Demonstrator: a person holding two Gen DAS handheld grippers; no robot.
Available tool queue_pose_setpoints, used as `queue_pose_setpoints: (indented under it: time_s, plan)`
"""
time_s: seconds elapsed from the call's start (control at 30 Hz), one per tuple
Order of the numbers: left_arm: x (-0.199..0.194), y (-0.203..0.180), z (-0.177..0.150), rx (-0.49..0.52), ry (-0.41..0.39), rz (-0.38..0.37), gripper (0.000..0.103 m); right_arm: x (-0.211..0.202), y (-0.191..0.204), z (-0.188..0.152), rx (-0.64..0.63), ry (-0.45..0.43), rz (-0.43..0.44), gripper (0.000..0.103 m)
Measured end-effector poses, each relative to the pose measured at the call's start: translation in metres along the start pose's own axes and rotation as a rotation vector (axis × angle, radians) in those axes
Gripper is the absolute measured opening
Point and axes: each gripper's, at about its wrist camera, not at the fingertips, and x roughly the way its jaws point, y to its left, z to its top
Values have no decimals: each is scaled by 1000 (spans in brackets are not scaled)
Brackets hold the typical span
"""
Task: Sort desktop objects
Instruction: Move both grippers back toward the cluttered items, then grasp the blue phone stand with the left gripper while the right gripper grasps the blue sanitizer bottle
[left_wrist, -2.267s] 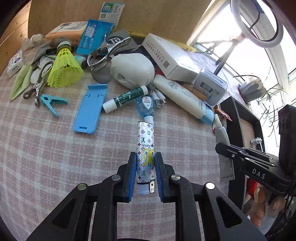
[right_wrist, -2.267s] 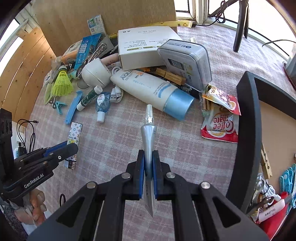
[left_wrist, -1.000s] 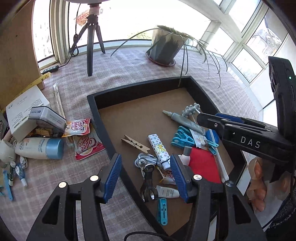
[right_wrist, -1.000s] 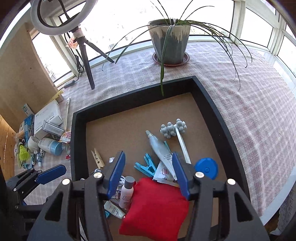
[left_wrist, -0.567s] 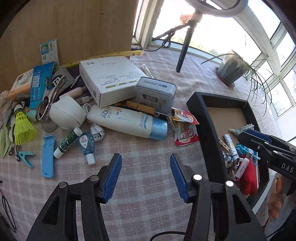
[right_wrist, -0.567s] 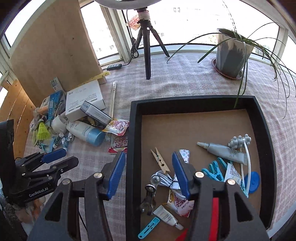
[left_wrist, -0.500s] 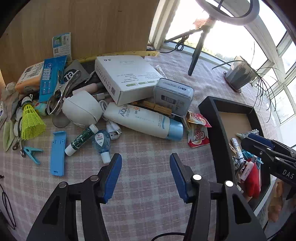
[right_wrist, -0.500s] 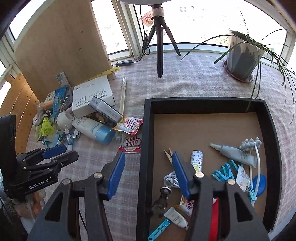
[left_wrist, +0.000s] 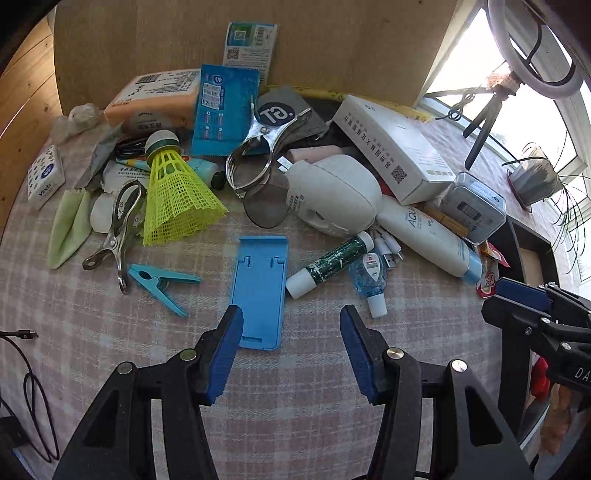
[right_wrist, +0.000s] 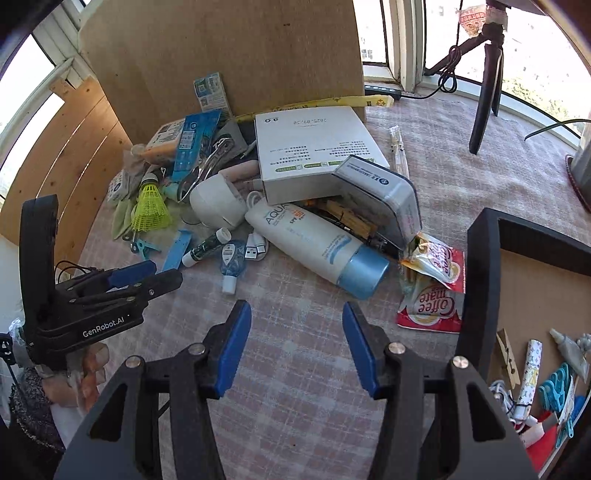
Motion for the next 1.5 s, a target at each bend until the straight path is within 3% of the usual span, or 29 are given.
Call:
queue_pose_setpoints:
  time_s: [0.3,0.6,0.87,1.0,1.1,1.27,1.33,1.4,1.5]
  plan:
    - [16,15,2,-1,21,6,52,49,23,15,30,106,53,41]
    - [27,21,7,16,15,45,52,77,29,25,38,150,45,40]
    - [30,22,13,51,9,71,52,93,47,38,-2,149,2,40]
    - [28,19,6,78,15,46,52,97,58,42,-51,139,-42,41]
    - [30,12,2,116,0,72,52,99,66,40,-110,128,-78,40]
    - [37,1,5,163,-7,107,56,100,75,35,-200,116,-148,33]
    - [41,-3,7,179,-7,126,56,99,75,34,-221,119,-170,25]
    - [43,-6,8,189,-10,129,56,97,73,32,-227,129,-174,15]
    - [43,-3,6,193,-19,125,50,92,65,29,-212,136,-153,14]
